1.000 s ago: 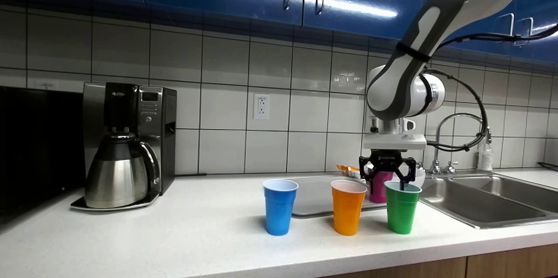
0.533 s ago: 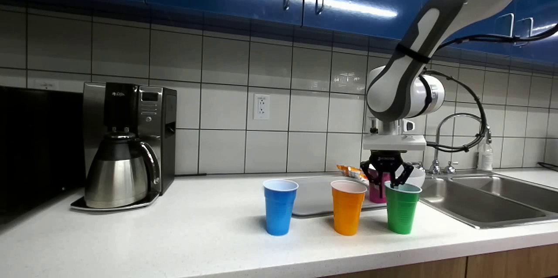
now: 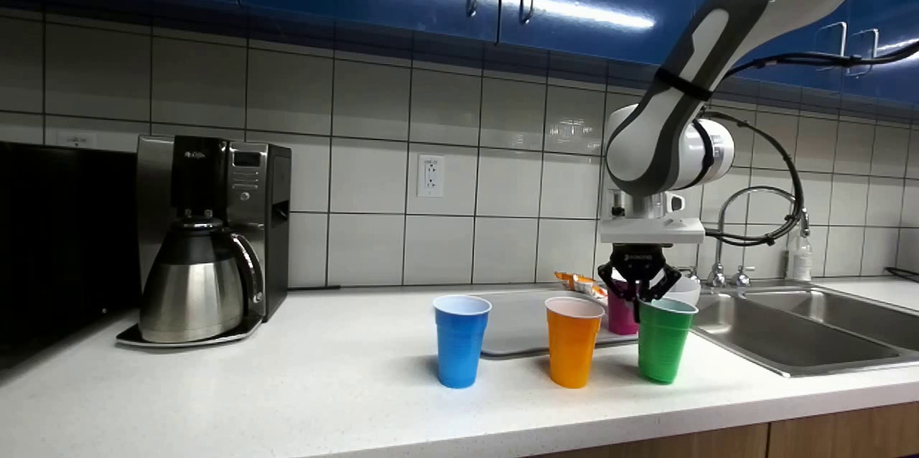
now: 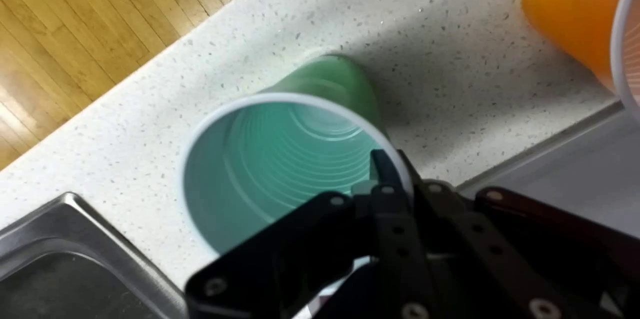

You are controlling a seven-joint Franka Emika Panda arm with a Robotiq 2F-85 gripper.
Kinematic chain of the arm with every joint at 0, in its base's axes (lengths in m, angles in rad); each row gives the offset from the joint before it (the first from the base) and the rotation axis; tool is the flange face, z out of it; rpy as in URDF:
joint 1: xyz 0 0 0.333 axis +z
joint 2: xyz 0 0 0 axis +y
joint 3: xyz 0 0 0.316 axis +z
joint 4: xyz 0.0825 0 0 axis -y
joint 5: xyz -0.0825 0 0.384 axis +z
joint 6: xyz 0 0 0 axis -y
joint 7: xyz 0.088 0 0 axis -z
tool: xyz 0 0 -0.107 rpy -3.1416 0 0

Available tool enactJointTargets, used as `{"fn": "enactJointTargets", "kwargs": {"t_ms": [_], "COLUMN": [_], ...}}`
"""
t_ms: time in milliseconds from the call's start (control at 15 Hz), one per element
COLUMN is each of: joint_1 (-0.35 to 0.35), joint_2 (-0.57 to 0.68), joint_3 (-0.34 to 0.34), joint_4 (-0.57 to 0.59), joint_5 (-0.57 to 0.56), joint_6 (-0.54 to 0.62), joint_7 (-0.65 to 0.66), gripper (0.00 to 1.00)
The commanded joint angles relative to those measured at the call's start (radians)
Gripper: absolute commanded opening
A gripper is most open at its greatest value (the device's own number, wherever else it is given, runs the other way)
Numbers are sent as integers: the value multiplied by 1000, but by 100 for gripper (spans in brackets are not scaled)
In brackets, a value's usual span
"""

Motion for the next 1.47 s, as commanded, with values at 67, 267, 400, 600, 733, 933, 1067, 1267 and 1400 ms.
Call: {"fn": "enactJointTargets", "kwargs": {"t_ms": [67,267,400,600,733,933,1067,1267,1400], "joint_1": [1,1,1,4,5,10,15,27,38], "joint_2": [-74,-97,-98,-94,-78,-50,-19,42,91], "joint_3": [9,22,29,38,44,54,58,56,50], "joint_4": [6,37,69,117,154,214,263,334,385], "joint_5": [6,15,13,18,14,13,4,-2,0], "joint_6": [-99,-133,-140,-138,-136,-137,-141,-144,-155], "joint_7": [-3,-8,-4,-7,-5,-4,1,8,10], "gripper": [1,1,1,1,1,1,1,1,1]}}
